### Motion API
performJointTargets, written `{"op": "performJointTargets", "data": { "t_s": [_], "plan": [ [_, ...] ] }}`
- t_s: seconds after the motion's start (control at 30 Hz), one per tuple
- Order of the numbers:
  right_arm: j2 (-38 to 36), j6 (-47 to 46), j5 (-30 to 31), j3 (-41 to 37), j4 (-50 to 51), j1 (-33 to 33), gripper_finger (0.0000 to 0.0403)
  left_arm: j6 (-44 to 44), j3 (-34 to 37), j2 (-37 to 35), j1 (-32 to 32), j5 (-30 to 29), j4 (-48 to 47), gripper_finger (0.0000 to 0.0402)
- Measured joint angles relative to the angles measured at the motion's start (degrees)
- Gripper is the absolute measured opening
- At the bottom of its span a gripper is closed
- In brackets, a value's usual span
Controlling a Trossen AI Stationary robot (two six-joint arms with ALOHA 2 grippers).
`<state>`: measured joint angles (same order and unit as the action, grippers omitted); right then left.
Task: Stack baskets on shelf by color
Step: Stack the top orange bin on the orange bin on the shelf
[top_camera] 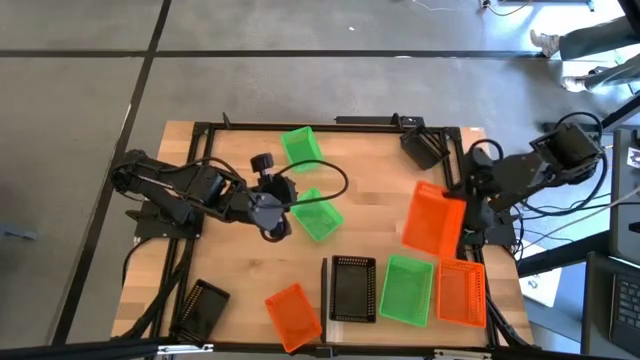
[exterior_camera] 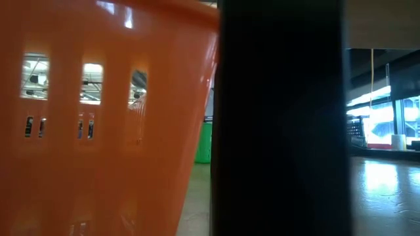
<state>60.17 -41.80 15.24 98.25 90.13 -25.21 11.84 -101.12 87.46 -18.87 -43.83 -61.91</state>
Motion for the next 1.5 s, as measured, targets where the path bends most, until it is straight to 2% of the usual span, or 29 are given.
{"op": "performJointTargets", "data": {
  "t_s": [0.3, 0.43, 1.0, 1.23, 1.5],
  "plan": [
    [-4.7, -8.8, -20.3, -5.9, -0.2, -4.2, 0.0, 5.7, 0.0, 0.0, 0.0, 0.0, 0.0, 0.0085],
    [-5.4, -12.0, -26.9, -8.9, -0.2, -6.4, 0.0, 7.6, 0.0, 0.0, 0.0, 0.0, 0.0, 0.0085],
    [-5.3, -21.0, -26.9, -20.0, -4.4, -14.2, 0.0, 7.6, 0.0, 0.0, 0.0, 0.0, 1.3, 0.0085],
    [-4.6, -21.2, -26.9, -20.8, -5.5, -14.4, 0.0001, 7.1, 0.0, 0.0, 0.0, 0.0, 1.3, 0.0085],
    [-4.4, -21.0, -26.7, -20.8, -5.5, -14.4, 0.0022, 7.1, 0.0, 0.0, 0.0, 0.0, 1.2, 0.0085]
  ]
}}
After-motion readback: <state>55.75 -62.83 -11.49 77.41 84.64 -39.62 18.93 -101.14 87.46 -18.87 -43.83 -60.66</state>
